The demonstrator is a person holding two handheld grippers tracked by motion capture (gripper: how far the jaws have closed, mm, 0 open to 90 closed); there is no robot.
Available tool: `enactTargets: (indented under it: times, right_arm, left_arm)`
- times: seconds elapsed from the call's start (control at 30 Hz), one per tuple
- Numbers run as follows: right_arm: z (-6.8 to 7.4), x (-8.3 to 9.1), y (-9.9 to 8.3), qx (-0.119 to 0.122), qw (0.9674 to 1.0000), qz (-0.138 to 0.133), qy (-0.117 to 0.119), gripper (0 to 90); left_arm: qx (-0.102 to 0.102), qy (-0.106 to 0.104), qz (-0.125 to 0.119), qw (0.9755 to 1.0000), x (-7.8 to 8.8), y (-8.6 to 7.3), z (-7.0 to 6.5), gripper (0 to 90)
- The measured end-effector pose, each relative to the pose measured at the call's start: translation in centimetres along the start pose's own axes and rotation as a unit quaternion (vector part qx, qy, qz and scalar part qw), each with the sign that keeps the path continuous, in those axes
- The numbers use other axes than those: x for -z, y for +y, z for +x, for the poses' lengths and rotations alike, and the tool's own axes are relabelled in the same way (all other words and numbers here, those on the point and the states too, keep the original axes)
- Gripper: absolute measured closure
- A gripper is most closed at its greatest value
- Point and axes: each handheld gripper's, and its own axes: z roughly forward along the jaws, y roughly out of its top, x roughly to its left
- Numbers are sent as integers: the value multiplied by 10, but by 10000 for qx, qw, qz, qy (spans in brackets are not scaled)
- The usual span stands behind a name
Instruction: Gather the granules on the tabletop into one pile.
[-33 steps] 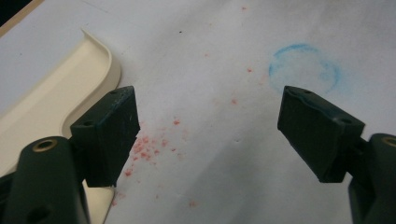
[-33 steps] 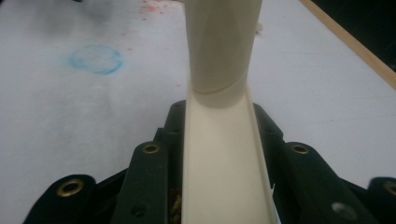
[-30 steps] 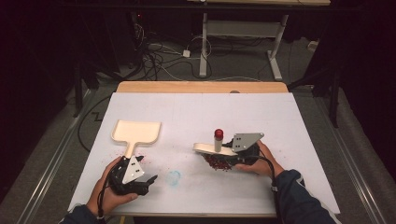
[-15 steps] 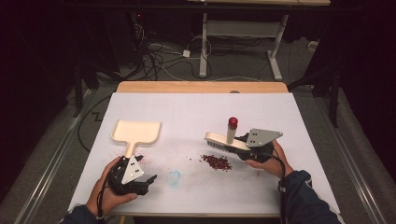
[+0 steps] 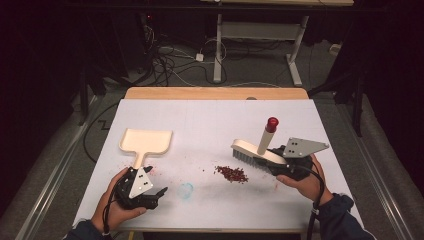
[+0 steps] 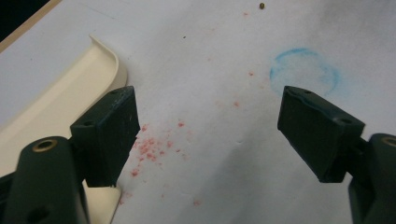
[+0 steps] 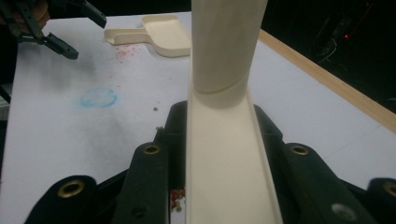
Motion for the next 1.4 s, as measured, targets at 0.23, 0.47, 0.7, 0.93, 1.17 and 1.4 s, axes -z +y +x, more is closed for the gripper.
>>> enactTargets:
  times: [0.23,0.47,0.7,0.93,1.17,1.4]
  right_arm:
    - [7,28,-8,-358,9986,373,-146,670]
    - [5,66,-22,-722,9941,764,-266,670]
    - [0,90,-37,-1108,9859,1257,14,670]
    - [-8,82,-49,-1193,9759,1765,473,669]
    - [-47,59,-57,-1139,9725,1965,515,610]
    - [-93,32,-62,-1052,9669,2279,451,449]
  left_arm:
    - [4,1,13,10000,0,0,0,199]
    - [0,-3,63,10000,-1,0,0,199]
    - [-8,-12,96,10000,-3,0,-1,199]
    - [-27,-60,140,9999,-4,0,-2,199]
    - [-57,-92,193,9998,-7,0,-3,199]
    - [-66,-132,241,9996,-9,-1,-3,199]
